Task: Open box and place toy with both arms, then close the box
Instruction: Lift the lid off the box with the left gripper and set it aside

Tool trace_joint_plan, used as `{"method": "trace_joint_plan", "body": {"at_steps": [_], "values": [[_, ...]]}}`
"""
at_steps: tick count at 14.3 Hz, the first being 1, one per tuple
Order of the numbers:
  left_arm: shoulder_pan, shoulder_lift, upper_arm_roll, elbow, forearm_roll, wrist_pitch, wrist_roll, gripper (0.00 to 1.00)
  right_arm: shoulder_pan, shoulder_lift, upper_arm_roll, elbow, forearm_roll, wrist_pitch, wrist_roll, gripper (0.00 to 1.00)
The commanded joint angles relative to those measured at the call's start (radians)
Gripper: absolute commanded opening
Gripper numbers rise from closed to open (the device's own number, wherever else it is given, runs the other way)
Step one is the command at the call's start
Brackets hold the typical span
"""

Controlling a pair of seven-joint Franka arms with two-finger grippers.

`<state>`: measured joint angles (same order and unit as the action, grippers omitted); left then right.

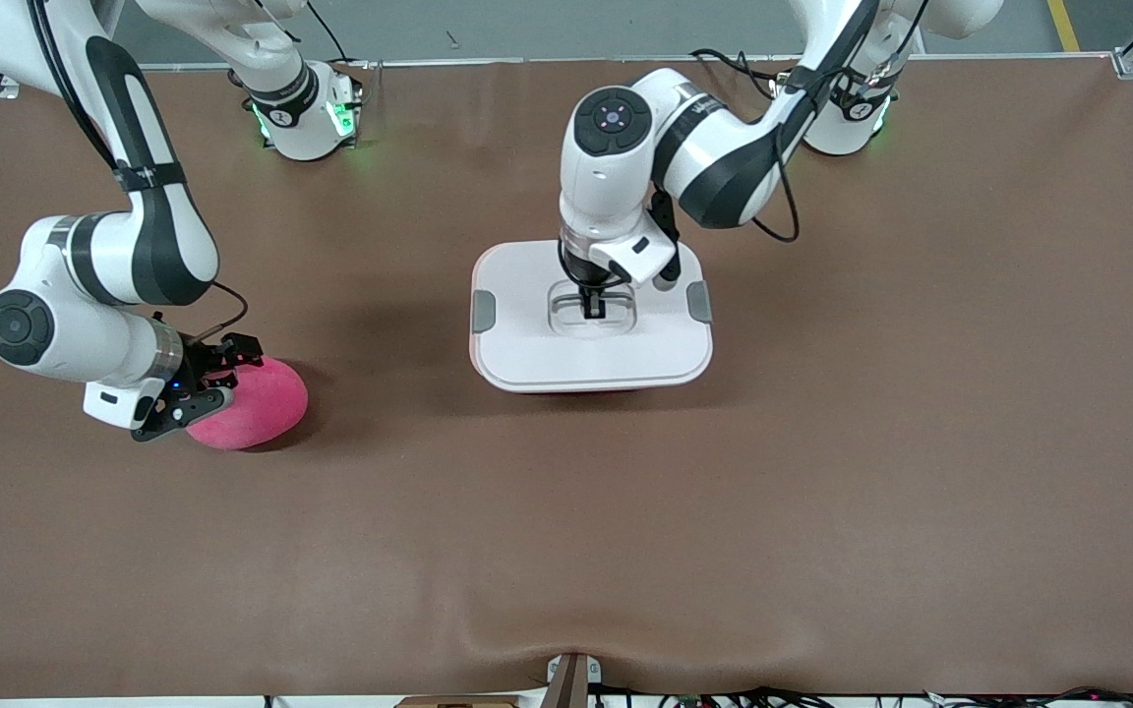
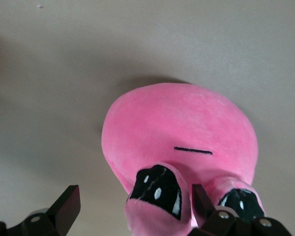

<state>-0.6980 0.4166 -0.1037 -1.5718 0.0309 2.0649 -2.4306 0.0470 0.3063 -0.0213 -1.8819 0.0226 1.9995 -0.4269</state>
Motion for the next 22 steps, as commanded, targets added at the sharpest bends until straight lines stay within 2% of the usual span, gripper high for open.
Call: {"method": "trace_joint_plan", "body": {"at_steps": [1, 5, 10, 12, 13, 15, 16, 20, 21, 22], "values": [[0.043, -0.036, -0.005, -0.011, 0.021, -0.058, 0.056, 0.00, -0.007, -0.016, 0.004, 0.009, -0.029, -0.033, -0.009, 1.00], [0.126, -0.073, -0.005, -0.011, 0.021, -0.123, 0.145, 0.00, -0.009, -0.012, 0.003, 0.007, -0.030, -0.033, -0.009, 1.00], [0.239, -0.134, -0.007, -0.014, 0.021, -0.144, 0.266, 0.00, -0.009, 0.002, 0.003, 0.001, -0.056, -0.033, -0.010, 1.00], [0.299, -0.150, -0.010, -0.013, 0.021, -0.158, 0.352, 0.00, -0.009, 0.011, 0.003, 0.003, -0.066, -0.031, -0.009, 0.74], [0.317, -0.153, -0.011, -0.013, 0.021, -0.158, 0.367, 0.00, -0.010, 0.013, 0.003, 0.001, -0.067, -0.030, -0.009, 0.69], [0.343, -0.154, -0.011, -0.014, 0.021, -0.160, 0.409, 0.00, -0.012, 0.019, 0.003, 0.003, -0.067, -0.030, -0.009, 0.67], [0.365, -0.154, -0.011, -0.014, 0.021, -0.163, 0.444, 0.00, -0.015, 0.020, 0.003, 0.003, -0.067, -0.028, -0.010, 0.59], [0.460, -0.156, -0.014, -0.019, 0.014, -0.175, 0.588, 0.00, -0.015, 0.020, 0.003, 0.003, -0.067, -0.030, -0.010, 0.07], [0.477, -0.156, -0.016, -0.019, 0.009, -0.184, 0.607, 0.00, -0.015, 0.020, 0.003, 0.004, -0.067, -0.031, -0.009, 0.00], [0.491, -0.156, -0.016, -0.020, 0.007, -0.187, 0.617, 0.00, -0.013, 0.020, 0.003, 0.004, -0.067, -0.030, -0.010, 0.00]]}}
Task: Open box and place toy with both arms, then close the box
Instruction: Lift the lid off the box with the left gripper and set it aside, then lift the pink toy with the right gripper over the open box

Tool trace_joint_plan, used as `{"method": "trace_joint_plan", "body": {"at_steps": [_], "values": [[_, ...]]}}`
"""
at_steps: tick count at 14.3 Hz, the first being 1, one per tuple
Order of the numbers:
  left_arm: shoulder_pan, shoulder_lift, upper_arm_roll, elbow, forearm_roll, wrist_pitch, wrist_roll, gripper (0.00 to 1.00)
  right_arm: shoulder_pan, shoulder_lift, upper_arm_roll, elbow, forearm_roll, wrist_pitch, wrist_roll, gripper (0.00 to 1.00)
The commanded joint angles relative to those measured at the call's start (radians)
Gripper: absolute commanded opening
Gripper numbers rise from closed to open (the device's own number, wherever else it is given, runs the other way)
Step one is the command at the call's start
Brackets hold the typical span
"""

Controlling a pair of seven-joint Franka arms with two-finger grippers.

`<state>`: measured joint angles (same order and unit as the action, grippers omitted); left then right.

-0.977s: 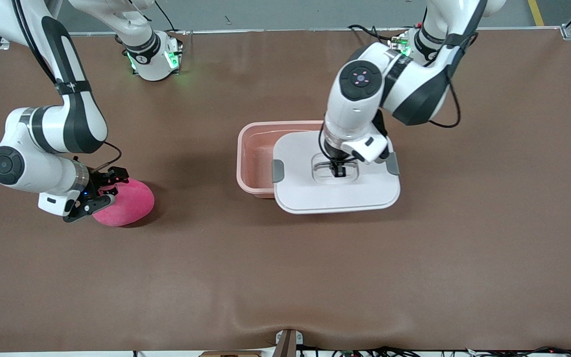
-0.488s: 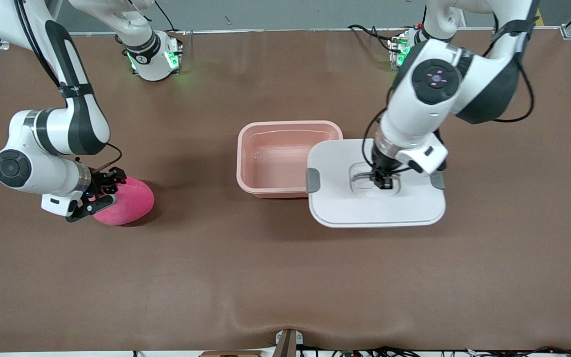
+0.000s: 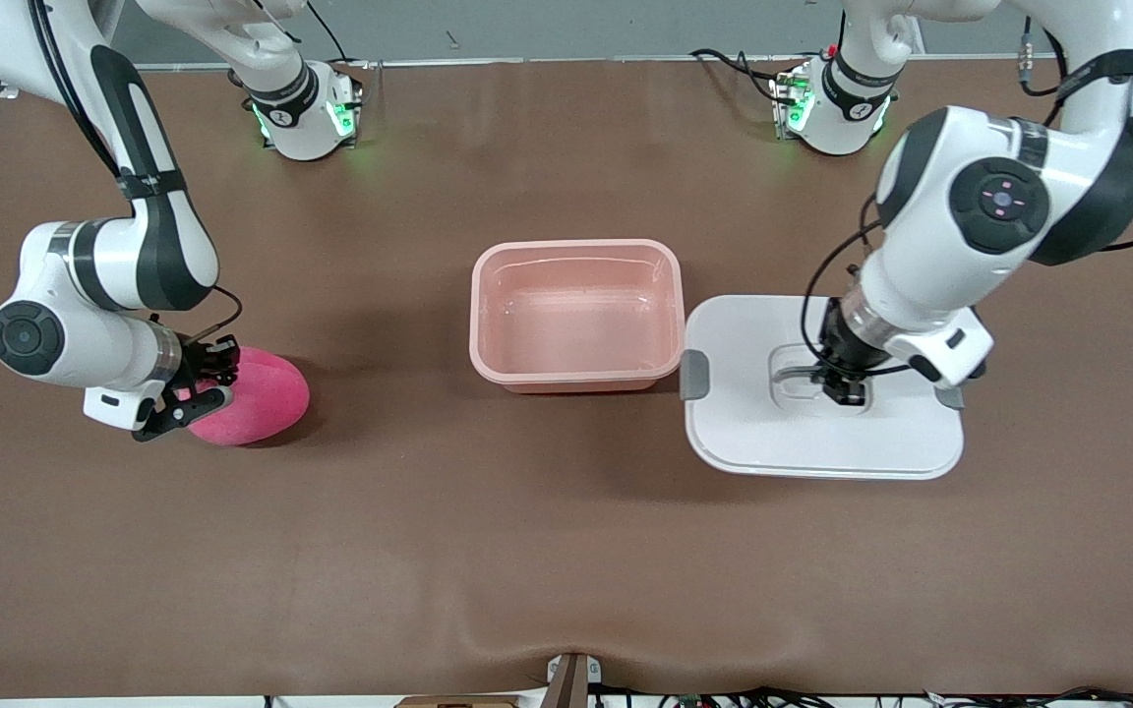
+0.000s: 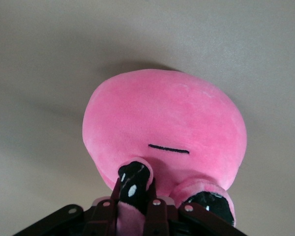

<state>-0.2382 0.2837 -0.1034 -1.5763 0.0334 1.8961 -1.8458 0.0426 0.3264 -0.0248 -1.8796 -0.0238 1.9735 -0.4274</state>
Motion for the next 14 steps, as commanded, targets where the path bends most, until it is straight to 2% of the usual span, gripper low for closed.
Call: {"method": "trace_joint_plan", "body": {"at_steps": [1, 3, 8, 14], "values": [[0.049, -0.023, -0.016, -0.024, 0.005, -0.020, 0.049, 0.00, -0.007, 0.000, 0.006, 0.003, -0.021, -0.004, -0.008, 0.00], [0.072, -0.047, -0.018, -0.063, 0.002, -0.019, 0.129, 0.00, -0.006, -0.001, 0.006, 0.008, -0.021, -0.004, -0.008, 0.00], [0.169, -0.058, -0.018, -0.074, -0.073, -0.018, 0.255, 0.00, 0.010, -0.007, 0.009, 0.077, -0.024, -0.015, -0.010, 0.00], [0.171, -0.052, -0.016, -0.074, -0.073, -0.018, 0.264, 0.00, 0.120, -0.033, 0.013, 0.163, -0.048, -0.079, -0.016, 0.00]]}}
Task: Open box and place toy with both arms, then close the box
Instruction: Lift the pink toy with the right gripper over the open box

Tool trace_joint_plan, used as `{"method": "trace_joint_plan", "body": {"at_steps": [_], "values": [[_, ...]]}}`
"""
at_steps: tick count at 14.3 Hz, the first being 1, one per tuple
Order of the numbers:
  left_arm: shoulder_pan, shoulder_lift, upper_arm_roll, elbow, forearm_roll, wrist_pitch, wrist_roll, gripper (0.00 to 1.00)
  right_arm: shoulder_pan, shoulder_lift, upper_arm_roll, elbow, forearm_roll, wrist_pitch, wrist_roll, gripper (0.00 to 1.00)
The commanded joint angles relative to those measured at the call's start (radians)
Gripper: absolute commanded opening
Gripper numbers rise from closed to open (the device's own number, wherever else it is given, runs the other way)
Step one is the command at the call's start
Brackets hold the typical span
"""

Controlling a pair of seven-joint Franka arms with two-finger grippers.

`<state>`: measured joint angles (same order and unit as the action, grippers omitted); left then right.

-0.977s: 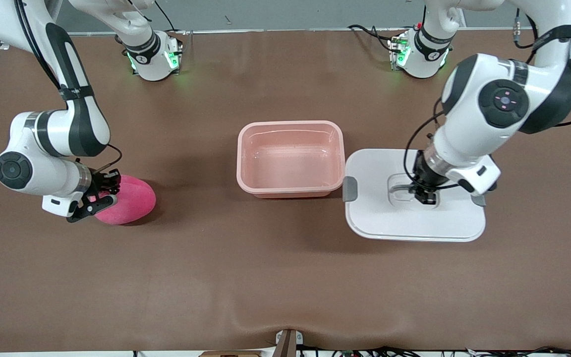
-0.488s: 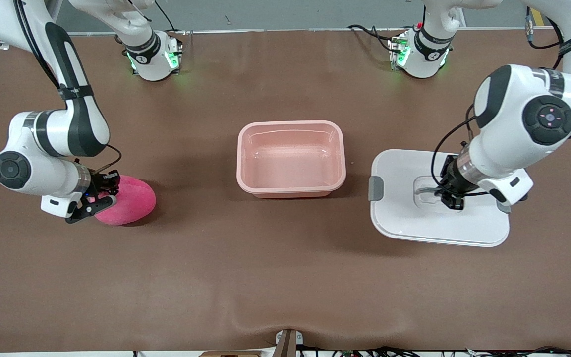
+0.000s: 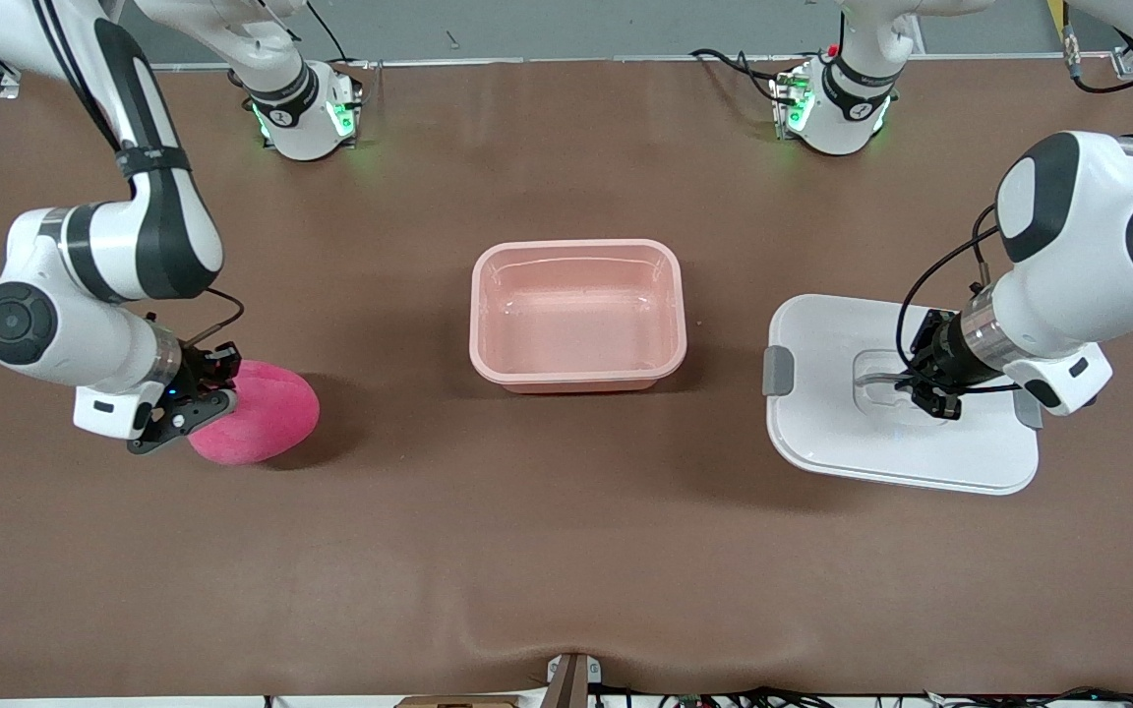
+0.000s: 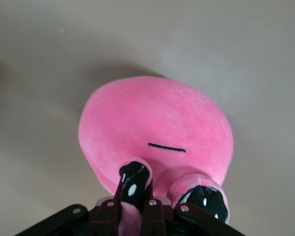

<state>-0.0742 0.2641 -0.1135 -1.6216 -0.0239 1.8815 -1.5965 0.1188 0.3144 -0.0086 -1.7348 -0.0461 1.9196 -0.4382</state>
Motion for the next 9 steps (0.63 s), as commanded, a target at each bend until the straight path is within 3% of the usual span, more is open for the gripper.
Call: {"method": "trace_joint_plan", "body": {"at_steps": [1, 6, 9], "values": [[0.007, -0.033, -0.006, -0.029, -0.016, -0.004, 0.015, 0.00, 0.071, -0.035, -0.004, 0.024, -0.026, -0.027, -0.016, 0.00], [0.005, -0.031, -0.006, -0.029, -0.016, -0.004, 0.015, 0.00, 0.209, -0.063, -0.002, 0.063, -0.029, -0.083, -0.039, 0.00], [0.005, -0.028, -0.008, -0.027, -0.016, -0.004, 0.015, 0.00, 0.327, -0.063, -0.002, 0.110, -0.102, -0.126, -0.043, 0.00]]}}
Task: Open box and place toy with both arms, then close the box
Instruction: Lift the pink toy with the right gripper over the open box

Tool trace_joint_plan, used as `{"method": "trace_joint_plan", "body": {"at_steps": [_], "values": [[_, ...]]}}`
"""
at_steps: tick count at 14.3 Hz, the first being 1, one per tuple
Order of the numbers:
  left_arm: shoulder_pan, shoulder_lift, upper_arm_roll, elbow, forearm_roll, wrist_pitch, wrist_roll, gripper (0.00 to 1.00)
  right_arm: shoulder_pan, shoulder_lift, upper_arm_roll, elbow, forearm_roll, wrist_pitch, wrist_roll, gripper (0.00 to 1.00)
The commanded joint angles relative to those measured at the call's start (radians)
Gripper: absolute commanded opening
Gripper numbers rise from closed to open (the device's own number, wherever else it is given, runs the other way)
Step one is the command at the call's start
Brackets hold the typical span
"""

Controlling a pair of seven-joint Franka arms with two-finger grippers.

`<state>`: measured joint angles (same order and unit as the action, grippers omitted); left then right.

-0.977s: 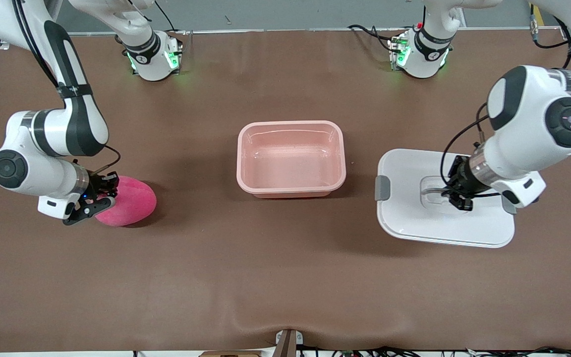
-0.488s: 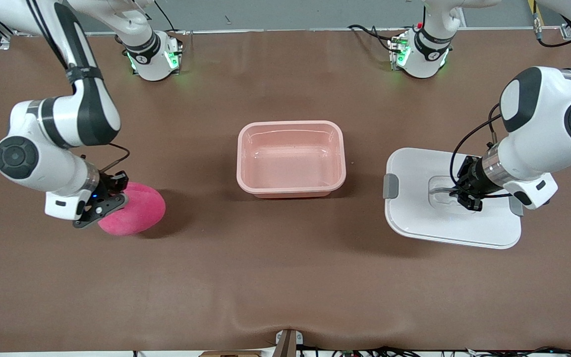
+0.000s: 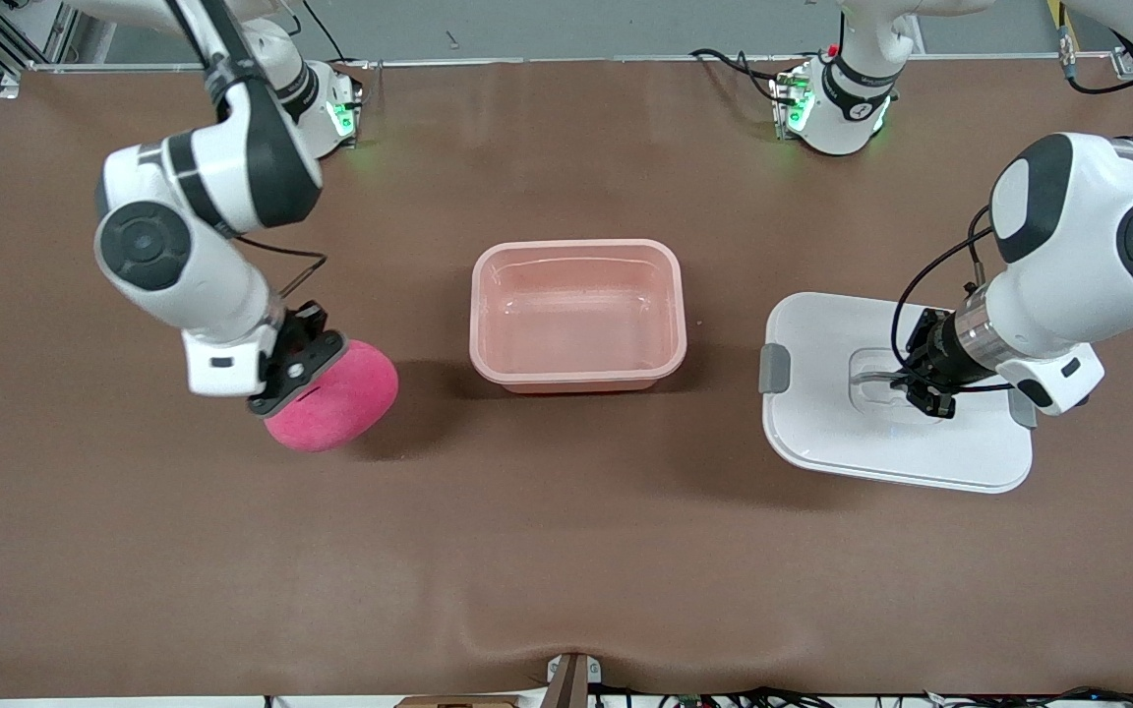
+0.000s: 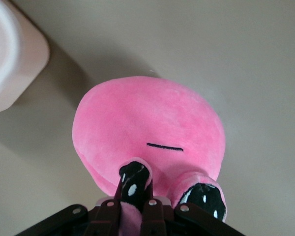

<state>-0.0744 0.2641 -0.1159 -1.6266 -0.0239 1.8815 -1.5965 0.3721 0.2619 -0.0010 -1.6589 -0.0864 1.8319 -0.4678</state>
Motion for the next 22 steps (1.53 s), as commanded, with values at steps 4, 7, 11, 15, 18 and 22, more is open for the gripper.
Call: {"method": "trace_joint_plan", "body": {"at_steps": [4, 7, 11, 15, 18, 22], "values": [[0.005, -0.029, -0.005, -0.024, -0.016, -0.004, 0.015, 0.00, 0.224, -0.010, -0.011, 0.085, -0.125, -0.083, -0.014, 0.00], [0.005, -0.034, -0.005, -0.024, -0.016, -0.004, 0.015, 0.00, 0.336, -0.012, -0.008, 0.090, -0.206, -0.106, -0.015, 0.00], [0.005, -0.036, -0.005, -0.024, -0.016, -0.004, 0.015, 0.00, 0.494, -0.009, -0.011, 0.088, -0.370, -0.150, -0.014, 0.00], [0.005, -0.037, -0.005, -0.025, -0.016, -0.007, 0.015, 0.00, 0.582, 0.000, -0.011, 0.088, -0.450, -0.186, -0.100, 0.00], [0.005, -0.036, -0.005, -0.025, -0.016, -0.007, 0.015, 0.00, 0.628, 0.011, -0.011, 0.087, -0.502, -0.233, -0.104, 0.00], [0.005, -0.031, -0.005, -0.024, -0.016, -0.007, 0.015, 0.00, 0.662, 0.060, -0.011, 0.088, -0.559, -0.270, -0.103, 0.00]]}}
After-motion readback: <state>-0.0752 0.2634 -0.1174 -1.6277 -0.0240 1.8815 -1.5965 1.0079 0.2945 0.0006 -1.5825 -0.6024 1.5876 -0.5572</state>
